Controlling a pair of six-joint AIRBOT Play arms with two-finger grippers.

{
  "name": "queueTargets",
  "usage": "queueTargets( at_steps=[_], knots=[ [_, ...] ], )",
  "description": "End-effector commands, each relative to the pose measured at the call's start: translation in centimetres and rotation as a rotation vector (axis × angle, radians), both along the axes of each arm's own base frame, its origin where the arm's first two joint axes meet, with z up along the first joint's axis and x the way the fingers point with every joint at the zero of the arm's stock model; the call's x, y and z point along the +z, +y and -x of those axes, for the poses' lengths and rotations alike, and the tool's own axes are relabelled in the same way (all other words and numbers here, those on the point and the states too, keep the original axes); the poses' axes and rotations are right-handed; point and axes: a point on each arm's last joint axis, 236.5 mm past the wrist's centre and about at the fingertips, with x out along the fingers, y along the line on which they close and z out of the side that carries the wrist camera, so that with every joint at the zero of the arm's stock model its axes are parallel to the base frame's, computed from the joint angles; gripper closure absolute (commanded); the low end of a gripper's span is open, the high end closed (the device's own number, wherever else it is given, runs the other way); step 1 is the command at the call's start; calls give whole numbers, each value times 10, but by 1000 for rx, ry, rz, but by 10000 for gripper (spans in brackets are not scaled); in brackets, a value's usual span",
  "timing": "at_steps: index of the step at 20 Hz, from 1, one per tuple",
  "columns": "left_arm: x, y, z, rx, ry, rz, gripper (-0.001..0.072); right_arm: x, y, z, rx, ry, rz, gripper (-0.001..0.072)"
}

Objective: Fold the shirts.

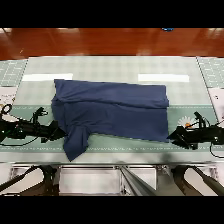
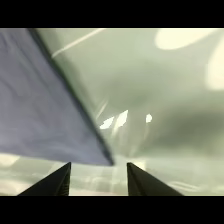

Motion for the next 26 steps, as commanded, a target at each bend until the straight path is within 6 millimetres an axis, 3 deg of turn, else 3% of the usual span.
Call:
queueTargets(
  at_steps=[1, 3, 4, 5, 6, 9, 12, 17, 20, 26],
  knots=[
    [0, 0, -1, 3, -3, -3, 683, -9, 25, -26, 4, -60, -54, 303],
    [0, 0, 0, 2, -2, -1, 683, -9, 36, -49, -42, -119, -72, 321],
    [0, 0, -1, 2, -2, -1, 683, -10, 38, -51, -40, -129, -68, 435],
    [0, 1, -1, 2, -4, -2, 683, -8, 39, -51, -14, -145, -74, 626],
    [1, 2, -3, 1, -10, -5, 683, -3, 43, -50, 26, -162, -96, 675],
    [13, 8, -21, -8, -56, -15, 683, 11, 50, -45, 107, -170, -144, 675],
    [38, 20, -56, -10, -150, -35, 683, 23, 45, -62, 118, -215, -132, 675],
    [78, 30, -129, 25, -304, -24, 683, 52, 29, -118, 81, -334, -101, 676],
    [82, 28, -166, 7, -324, -12, 683, 64, 20, -159, 57, -384, -111, 676],
    [79, 30, -250, 25, -339, -13, 683, 64, 8, -229, 0, -433, -164, 675]
  ],
)
